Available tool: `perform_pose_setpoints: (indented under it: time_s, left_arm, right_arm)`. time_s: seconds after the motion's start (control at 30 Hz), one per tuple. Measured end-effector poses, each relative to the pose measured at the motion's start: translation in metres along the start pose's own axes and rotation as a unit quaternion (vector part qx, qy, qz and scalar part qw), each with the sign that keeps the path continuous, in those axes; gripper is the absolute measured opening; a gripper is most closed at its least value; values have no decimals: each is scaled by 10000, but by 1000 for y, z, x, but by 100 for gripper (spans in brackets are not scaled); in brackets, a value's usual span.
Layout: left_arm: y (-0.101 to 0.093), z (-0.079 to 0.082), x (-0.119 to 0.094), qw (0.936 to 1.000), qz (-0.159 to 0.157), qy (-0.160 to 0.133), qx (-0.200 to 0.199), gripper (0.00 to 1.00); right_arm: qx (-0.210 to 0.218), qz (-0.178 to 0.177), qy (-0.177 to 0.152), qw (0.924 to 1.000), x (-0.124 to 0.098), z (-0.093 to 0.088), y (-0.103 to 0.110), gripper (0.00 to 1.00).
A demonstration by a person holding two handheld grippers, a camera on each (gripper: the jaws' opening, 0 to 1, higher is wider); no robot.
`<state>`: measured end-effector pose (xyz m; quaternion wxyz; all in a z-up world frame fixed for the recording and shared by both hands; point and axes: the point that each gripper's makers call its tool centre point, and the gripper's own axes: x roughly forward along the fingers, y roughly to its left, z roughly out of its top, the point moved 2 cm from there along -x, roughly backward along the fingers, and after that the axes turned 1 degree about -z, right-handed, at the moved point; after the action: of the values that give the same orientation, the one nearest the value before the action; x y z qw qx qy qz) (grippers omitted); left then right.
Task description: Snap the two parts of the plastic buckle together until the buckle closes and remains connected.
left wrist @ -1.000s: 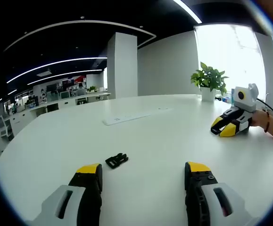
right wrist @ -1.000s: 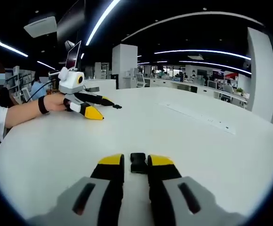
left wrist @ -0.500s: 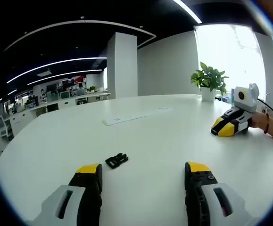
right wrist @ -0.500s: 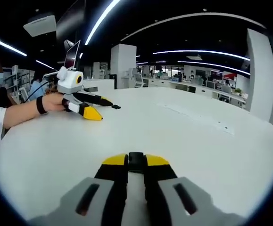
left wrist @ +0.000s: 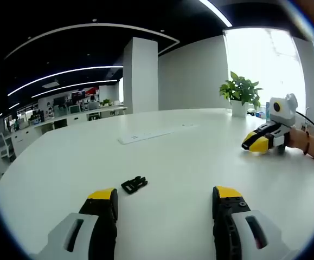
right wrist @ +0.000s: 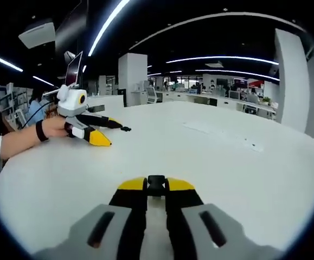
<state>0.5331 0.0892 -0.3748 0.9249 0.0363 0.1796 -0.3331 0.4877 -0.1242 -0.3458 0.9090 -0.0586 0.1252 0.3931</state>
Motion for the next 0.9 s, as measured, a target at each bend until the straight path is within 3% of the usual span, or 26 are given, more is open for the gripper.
perform_pose_setpoints:
  time_s: [0.2,0.33,0.47,0.9]
  left_arm:
    - [0,0,0,10000,1,-1,-3,72]
    - [1,0,1,10000,0,-2,-5,72]
    - [0,0,0,10000,-3,-3,-2,72]
    - [5,-1,-2,9999,76,38,-59,70]
  right_arm:
    - [-34,-103,-152,9998,-6,23,-1,10]
    - [232,-269,-172,9992,-13,34,-6,11]
    - [123,-305,-287,9990,-19,44,-4,11]
    - [268,-176,-162,9994,-13,35,-2,11]
